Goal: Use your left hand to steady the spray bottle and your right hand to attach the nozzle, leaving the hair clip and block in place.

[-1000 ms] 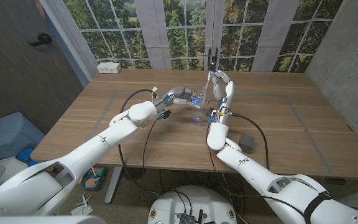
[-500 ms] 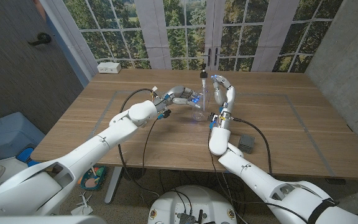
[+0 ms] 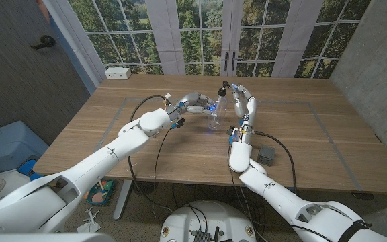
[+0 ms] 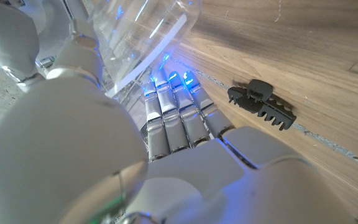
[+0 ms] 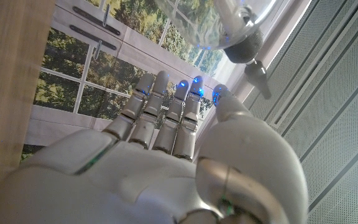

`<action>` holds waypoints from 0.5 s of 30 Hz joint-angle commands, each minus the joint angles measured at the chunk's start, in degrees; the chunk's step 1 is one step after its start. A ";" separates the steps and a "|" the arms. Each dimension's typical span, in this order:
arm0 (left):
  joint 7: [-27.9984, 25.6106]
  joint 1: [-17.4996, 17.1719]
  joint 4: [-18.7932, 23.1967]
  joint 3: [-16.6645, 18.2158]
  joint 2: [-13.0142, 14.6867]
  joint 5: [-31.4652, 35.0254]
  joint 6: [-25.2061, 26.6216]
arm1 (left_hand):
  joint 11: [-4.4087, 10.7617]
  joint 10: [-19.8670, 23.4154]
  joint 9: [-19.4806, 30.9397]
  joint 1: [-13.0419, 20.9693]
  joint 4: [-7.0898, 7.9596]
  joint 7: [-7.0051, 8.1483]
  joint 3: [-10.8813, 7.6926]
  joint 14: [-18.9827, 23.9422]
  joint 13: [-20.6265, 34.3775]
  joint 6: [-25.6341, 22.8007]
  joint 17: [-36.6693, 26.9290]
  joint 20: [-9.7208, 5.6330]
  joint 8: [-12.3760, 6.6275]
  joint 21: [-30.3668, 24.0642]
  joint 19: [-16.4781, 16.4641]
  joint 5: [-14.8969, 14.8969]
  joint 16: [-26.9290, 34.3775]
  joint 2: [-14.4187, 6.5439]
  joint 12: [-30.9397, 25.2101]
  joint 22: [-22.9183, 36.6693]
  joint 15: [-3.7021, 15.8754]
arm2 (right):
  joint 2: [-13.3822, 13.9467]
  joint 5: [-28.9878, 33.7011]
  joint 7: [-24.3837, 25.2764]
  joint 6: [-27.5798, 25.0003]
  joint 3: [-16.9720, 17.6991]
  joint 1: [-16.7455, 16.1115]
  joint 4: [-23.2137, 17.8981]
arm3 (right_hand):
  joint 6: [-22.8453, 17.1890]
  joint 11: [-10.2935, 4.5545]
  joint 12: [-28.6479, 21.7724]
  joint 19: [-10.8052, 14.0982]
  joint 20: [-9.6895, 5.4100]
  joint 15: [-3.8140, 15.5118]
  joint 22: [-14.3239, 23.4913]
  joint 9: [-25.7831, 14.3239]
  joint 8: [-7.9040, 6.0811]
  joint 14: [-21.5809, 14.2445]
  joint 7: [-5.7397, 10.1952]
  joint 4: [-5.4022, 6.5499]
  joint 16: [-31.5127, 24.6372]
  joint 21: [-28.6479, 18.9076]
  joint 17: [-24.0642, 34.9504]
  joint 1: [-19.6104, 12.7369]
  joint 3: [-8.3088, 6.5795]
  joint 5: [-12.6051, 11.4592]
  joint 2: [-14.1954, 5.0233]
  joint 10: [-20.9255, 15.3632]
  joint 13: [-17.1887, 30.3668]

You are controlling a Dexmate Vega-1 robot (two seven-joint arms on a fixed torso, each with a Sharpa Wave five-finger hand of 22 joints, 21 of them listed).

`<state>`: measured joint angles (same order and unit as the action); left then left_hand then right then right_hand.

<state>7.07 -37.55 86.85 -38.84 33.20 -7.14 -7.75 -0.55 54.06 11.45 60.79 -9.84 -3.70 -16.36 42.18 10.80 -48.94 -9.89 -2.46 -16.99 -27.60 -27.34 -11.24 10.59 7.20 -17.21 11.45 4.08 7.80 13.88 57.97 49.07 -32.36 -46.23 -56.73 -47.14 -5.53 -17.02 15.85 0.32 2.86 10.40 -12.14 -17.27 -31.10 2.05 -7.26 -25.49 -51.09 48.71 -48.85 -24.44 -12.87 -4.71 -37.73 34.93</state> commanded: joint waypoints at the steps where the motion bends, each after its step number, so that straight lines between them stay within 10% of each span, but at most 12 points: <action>1: -1.29 -0.29 1.10 -0.42 0.18 1.71 1.13 | 8.75 11.28 1.97 13.34 0.05 4.82 -0.32 -0.25 2.20 -11.96 -0.18 -1.03 -0.31 -0.36 0.18 -0.18 0.00 -13.69 -0.08 0.01 9.25 | 0.58 -0.69 -2.32 3.37 1.99 -1.17 -0.42 | 0.55 0.28 0.16 -0.16 0.39 6.35 0.14 -0.09 0.08 0.25 -0.61 0.46 0.35 -0.19 -0.03 0.69 -0.41 -0.61 -1.33 0.44 0.21; 15: -4.53 -1.69 -0.55 -0.22 -0.61 2.78 -0.13 | 9.27 11.05 2.00 13.36 0.10 5.20 -0.31 -0.10 2.20 -11.86 -0.23 -1.00 -0.12 -0.56 0.18 -0.17 0.10 -13.78 0.13 -0.01 9.34 | 7.16 1.69 -7.38 -6.87 6.90 -8.30 -16.81 | -2.50 3.78 0.36 -0.73 2.32 2.68 0.19 -0.98 -1.25 0.26 -4.79 2.61 0.94 -0.27 0.14 7.66 0.38 -3.70 -2.21 -0.28 0.71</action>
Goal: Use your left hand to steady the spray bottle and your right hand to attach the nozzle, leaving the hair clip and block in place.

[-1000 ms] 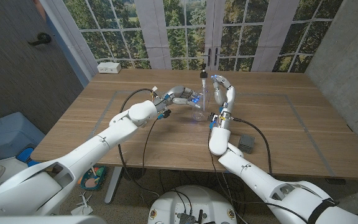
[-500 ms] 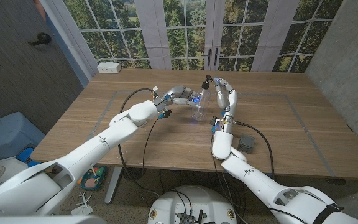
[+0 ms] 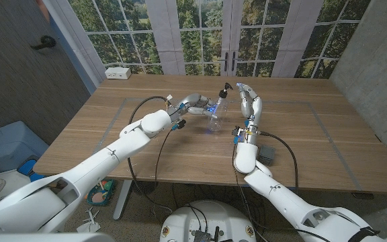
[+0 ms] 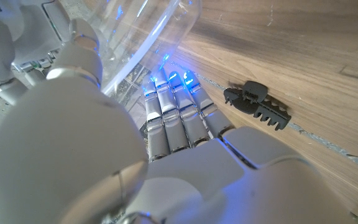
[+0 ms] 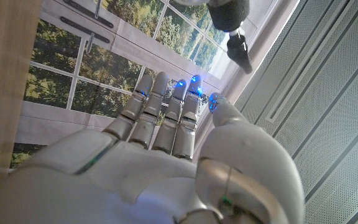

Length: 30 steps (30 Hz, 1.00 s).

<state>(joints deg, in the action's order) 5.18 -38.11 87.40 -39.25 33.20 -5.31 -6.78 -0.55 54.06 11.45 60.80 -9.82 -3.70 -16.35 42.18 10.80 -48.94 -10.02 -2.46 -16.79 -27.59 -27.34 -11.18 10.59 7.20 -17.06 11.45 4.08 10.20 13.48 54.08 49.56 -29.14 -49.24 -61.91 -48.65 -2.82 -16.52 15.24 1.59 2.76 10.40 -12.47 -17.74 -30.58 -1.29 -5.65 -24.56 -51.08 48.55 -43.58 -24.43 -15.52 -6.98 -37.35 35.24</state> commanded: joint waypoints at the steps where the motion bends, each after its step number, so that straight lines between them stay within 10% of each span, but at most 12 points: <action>1: -2.74 -1.09 -1.56 0.21 -0.78 0.88 -1.50 | 9.35 11.01 2.00 13.34 0.09 5.18 -0.32 -0.10 2.20 -11.83 -0.11 -1.03 -0.32 -0.57 0.16 -0.23 0.10 -13.79 -0.01 -0.01 9.33 | 5.26 2.49 -3.61 -8.26 3.96 -5.77 -12.72 | -1.21 1.12 -0.17 -0.06 1.25 2.36 0.20 -0.82 -0.94 -0.32 -1.75 1.15 -0.07 -0.32 0.43 3.12 0.67 -1.23 0.30 -0.81 0.46; 30: -5.99 -0.37 -4.35 -0.66 -2.50 4.67 -3.78 | 10.00 10.80 2.06 13.58 0.07 5.79 -0.13 -0.03 2.15 -11.99 -0.24 -1.24 -0.11 -1.07 0.00 0.06 0.22 -13.82 0.34 0.00 9.56 | 14.54 10.43 -5.38 -30.48 3.47 -11.79 -31.35 | -5.77 1.68 -0.38 -0.38 0.54 2.08 0.36 -3.26 -4.29 -0.15 -2.55 2.73 -0.42 -0.55 1.90 9.40 0.88 -3.34 -2.72 -2.20 1.54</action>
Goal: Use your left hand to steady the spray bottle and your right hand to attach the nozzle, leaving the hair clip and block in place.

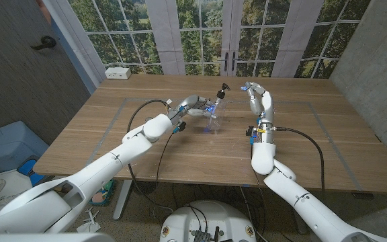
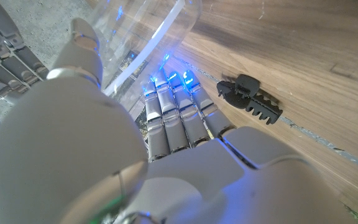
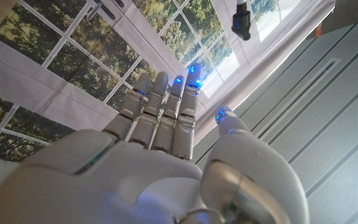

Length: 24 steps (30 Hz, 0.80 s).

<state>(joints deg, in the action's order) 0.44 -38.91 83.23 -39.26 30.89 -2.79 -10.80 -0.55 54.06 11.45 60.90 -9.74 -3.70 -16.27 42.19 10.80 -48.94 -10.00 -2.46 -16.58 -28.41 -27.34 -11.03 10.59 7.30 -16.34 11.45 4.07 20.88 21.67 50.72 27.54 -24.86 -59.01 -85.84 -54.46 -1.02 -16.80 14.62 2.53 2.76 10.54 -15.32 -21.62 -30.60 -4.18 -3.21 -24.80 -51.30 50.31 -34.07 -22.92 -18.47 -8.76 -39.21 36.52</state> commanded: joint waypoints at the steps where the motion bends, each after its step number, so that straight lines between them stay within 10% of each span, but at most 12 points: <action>1: -1.26 0.46 -0.20 -0.69 -0.20 2.24 0.19 | 9.97 10.81 2.06 13.48 -0.01 5.88 -0.19 -0.06 2.15 -11.96 -0.25 -1.24 -0.29 -0.27 -0.01 -0.08 0.21 -13.88 -0.37 0.00 9.54 | 4.17 2.34 -2.27 -8.95 -0.94 -2.08 -7.88 | 0.09 -0.21 -0.09 0.20 -0.46 2.12 0.22 -0.45 -0.42 0.00 0.38 0.33 -0.18 -0.32 0.21 -0.02 -0.66 -0.39 -1.06 -0.33 0.28; 24: -1.58 0.20 1.86 -1.15 0.51 4.41 1.81 | 9.96 10.88 2.10 13.54 0.05 5.80 -0.08 -0.08 2.13 -12.05 -0.25 -1.28 -0.12 -0.57 0.10 0.00 0.19 -13.94 -0.22 -0.01 9.47 | 9.73 5.29 -5.89 -14.93 -3.68 -2.22 -13.37 | -3.88 -0.90 -0.46 -0.06 -1.87 3.93 0.30 -1.52 -2.59 0.13 -0.80 0.98 -0.22 -0.82 0.87 1.08 -3.92 -0.97 -2.47 -1.93 0.98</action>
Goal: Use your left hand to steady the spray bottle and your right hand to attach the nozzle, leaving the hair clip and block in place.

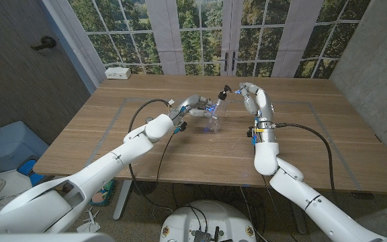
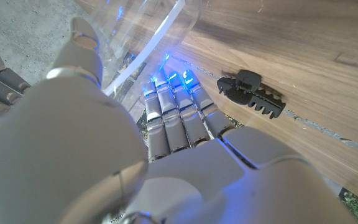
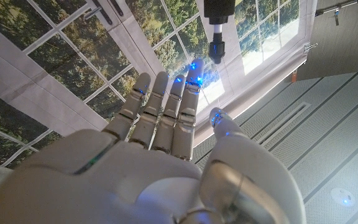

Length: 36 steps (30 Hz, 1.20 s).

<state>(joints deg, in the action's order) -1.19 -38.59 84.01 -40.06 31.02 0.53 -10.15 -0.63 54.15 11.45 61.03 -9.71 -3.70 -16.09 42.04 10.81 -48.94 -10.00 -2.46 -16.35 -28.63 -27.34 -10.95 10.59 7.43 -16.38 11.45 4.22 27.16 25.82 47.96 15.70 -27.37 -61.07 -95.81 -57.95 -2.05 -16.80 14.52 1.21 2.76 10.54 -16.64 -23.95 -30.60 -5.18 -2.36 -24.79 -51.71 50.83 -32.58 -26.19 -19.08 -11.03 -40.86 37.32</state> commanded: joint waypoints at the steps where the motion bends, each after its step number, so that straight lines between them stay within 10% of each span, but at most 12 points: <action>1: 0.05 -0.13 1.09 -0.34 0.38 1.10 1.18 | 10.08 10.79 2.10 13.42 0.02 5.80 -0.25 0.06 2.13 -12.05 -0.26 -1.27 -0.33 -0.36 0.10 -0.07 0.19 -14.07 -0.18 -0.01 9.36 | 3.50 1.10 -3.15 -3.15 -1.20 -0.16 -3.44 | -0.17 0.04 -0.31 -0.20 -0.72 4.04 0.30 -0.30 -0.22 0.46 0.34 0.19 -0.20 -0.38 0.51 -0.32 -0.79 -0.34 -0.23 0.07 0.23; 25: 0.56 0.31 2.35 -1.54 0.65 2.92 4.40 | 9.95 10.85 2.15 13.49 0.03 5.67 -0.14 -0.16 2.13 -12.24 -0.22 -1.32 -0.17 -0.63 0.37 -0.03 0.10 -14.07 -0.02 -0.04 9.32 | 7.06 2.23 -9.91 -3.24 -2.94 1.89 -5.77 | 1.97 -0.92 1.29 -2.61 -1.55 4.76 0.30 -2.59 -0.47 4.89 1.94 1.42 0.64 -0.44 2.19 2.31 -2.82 0.96 0.26 4.12 1.22; 36: 0.56 0.14 3.11 -1.68 0.81 3.21 4.73 | 9.96 10.88 2.17 13.56 0.02 5.77 -0.09 -0.20 2.13 -12.18 -0.23 -1.31 -0.04 -0.76 0.49 -0.02 0.11 -14.09 0.05 -0.05 9.32 | 6.85 0.14 -13.04 -5.00 -3.03 2.89 -6.05 | 7.85 -0.87 2.58 -3.54 -1.13 4.01 0.26 -2.48 2.32 7.03 4.12 0.56 1.04 -0.54 2.84 3.48 -3.05 1.79 1.20 7.54 1.52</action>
<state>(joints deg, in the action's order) -0.71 -38.40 86.43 -41.52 31.67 3.25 -6.14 -0.64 54.16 11.45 61.02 -9.72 -3.71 -15.81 42.07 10.82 -48.94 -9.99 -2.67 -16.12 -28.86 -27.14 -10.62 10.59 7.42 -16.07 11.45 4.19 33.84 27.46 37.64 11.94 -30.10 -59.27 -101.51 -50.77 -3.16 -14.57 11.10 -0.09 2.56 10.53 -19.13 -21.92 -23.83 -0.96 -1.36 -23.91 -51.92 53.50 -29.59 -28.94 -17.52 -9.56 -33.93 38.66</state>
